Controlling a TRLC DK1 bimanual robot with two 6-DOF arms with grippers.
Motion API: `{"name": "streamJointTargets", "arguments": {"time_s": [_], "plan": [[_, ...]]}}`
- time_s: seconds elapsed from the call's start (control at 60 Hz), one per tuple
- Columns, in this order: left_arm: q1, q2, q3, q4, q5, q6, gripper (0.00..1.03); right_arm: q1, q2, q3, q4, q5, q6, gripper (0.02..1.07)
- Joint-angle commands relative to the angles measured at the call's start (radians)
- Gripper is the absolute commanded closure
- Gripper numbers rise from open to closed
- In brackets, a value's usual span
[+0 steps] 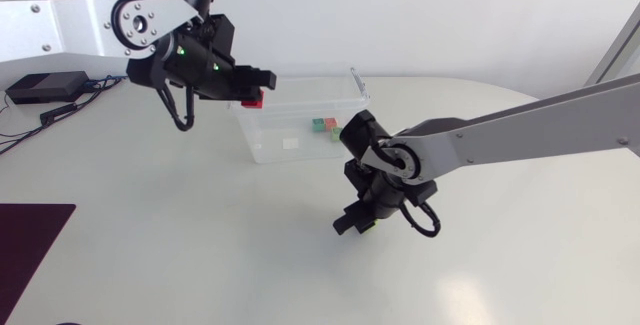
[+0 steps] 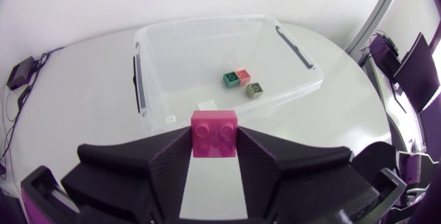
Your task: Place the duplo bricks in the container
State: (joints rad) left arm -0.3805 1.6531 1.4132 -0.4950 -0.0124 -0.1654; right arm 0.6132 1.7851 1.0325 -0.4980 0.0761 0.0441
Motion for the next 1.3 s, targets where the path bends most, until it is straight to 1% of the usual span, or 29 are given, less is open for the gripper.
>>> {"name": "streamJointTargets", "arguments": {"time_s": [0.0, 0.133, 0.2, 0.233, 0.25, 0.317, 0.333, 0.35, 0.383, 0.4, 0.417, 0.55, 0.617, 0.75, 0.9, 0.967, 1.083, 1.167, 1.233, 1.283], "plan": [[0.012, 0.062, 0.064, 0.036, 0.002, 0.010, 0.81, 0.007, -0.090, 0.015, -0.048, 0.013, -0.018, 0.84], [0.020, 0.146, 0.139, 0.078, 0.002, 0.009, 0.81, -0.003, -0.188, 0.084, -0.120, 0.011, -0.021, 0.84], [0.028, 0.188, 0.176, 0.087, 0.002, 0.009, 0.79, -0.009, -0.220, 0.124, -0.151, 0.011, -0.021, 0.84], [0.032, 0.215, 0.202, 0.087, -0.001, 0.009, 0.76, -0.013, -0.231, 0.146, -0.160, 0.011, -0.021, 0.84], [0.035, 0.231, 0.216, 0.087, -0.004, 0.007, 0.72, -0.015, -0.236, 0.158, -0.163, 0.011, -0.021, 0.84], [0.042, 0.274, 0.253, 0.087, -0.020, 0.009, 0.48, -0.021, -0.248, 0.198, -0.177, 0.011, -0.023, 0.84], [0.045, 0.286, 0.262, 0.085, -0.026, 0.009, 0.40, -0.023, -0.250, 0.209, -0.180, 0.011, -0.023, 0.84], [0.045, 0.293, 0.267, 0.085, -0.031, 0.009, 0.34, -0.023, -0.251, 0.215, -0.182, 0.011, -0.023, 0.84], [0.051, 0.318, 0.285, 0.085, -0.049, 0.009, 0.13, -0.024, -0.257, 0.244, -0.183, 0.011, -0.024, 0.84], [0.052, 0.326, 0.290, 0.085, -0.052, 0.009, 0.07, -0.024, -0.260, 0.251, -0.183, 0.011, -0.024, 0.84], [0.054, 0.332, 0.294, 0.085, -0.057, 0.007, 0.04, -0.026, -0.260, 0.262, -0.183, 0.011, -0.024, 0.84], [0.071, 0.358, 0.316, 0.078, -0.058, 0.004, 0.04, -0.030, -0.259, 0.345, -0.174, 0.010, -0.027, 0.84], [0.074, 0.338, 0.317, 0.058, -0.058, 0.006, 0.04, -0.035, -0.245, 0.382, -0.142, 0.007, -0.038, 0.84], [0.071, 0.243, 0.316, -0.022, -0.057, 0.029, 0.04, -0.066, -0.196, 0.440, -0.073, 0.005, -0.070, 0.83], [0.063, 0.089, 0.294, -0.089, -0.050, 0.043, 0.04, -0.093, -0.121, 0.526, -0.017, -0.024, -0.095, 0.83], [0.052, -0.013, 0.259, -0.103, -0.040, 0.050, 0.04, -0.093, -0.084, 0.566, 0.012, -0.035, -0.096, 0.82], [0.043, -0.130, 0.205, -0.136, -0.015, 0.047, 0.04, -0.084, -0.026, 0.603, 0.067, -0.041, -0.104, 0.82], [0.023, -0.231, 0.118, -0.137, -0.015, 0.049, 0.04, -0.078, 0.022, 0.620, 0.116, -0.041, -0.116, 0.81], [0.009, -0.299, 0.047, -0.137, -0.015, 0.047, 0.04, -0.076, 0.076, 0.653, 0.124, -0.041, -0.116, 0.80], [0.006, -0.339, 0.001, -0.137, -0.015, 0.049, 0.04, -0.075, 0.115, 0.683, 0.130, -0.036, -0.115, 0.77]]}}
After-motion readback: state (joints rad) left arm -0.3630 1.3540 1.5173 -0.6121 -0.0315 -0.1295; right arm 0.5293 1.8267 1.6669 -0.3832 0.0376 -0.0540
